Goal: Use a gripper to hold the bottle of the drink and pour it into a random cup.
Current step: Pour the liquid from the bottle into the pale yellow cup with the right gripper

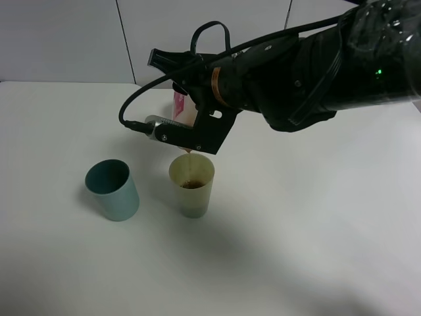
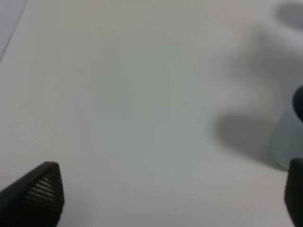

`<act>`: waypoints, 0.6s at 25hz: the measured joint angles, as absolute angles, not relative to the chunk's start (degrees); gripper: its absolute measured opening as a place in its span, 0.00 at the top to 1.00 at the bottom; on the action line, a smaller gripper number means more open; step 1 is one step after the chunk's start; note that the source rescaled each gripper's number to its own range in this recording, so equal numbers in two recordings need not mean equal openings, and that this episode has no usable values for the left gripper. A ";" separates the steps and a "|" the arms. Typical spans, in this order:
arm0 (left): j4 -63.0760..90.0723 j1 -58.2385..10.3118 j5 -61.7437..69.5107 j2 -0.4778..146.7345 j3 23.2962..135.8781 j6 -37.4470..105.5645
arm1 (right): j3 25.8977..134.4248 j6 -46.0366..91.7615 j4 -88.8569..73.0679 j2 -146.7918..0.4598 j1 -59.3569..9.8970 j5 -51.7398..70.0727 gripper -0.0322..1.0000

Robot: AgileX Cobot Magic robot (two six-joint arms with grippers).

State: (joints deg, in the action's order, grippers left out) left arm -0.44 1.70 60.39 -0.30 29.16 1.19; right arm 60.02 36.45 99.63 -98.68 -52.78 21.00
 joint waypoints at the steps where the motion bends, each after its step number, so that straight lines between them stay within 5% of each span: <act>1: -0.44 1.70 60.39 -0.30 29.16 1.19 | 60.02 36.91 99.63 -98.68 -52.97 21.54 0.96; 15: -0.44 1.70 60.39 -0.30 29.16 1.19 | 60.02 41.37 99.58 -98.68 -55.78 24.40 0.96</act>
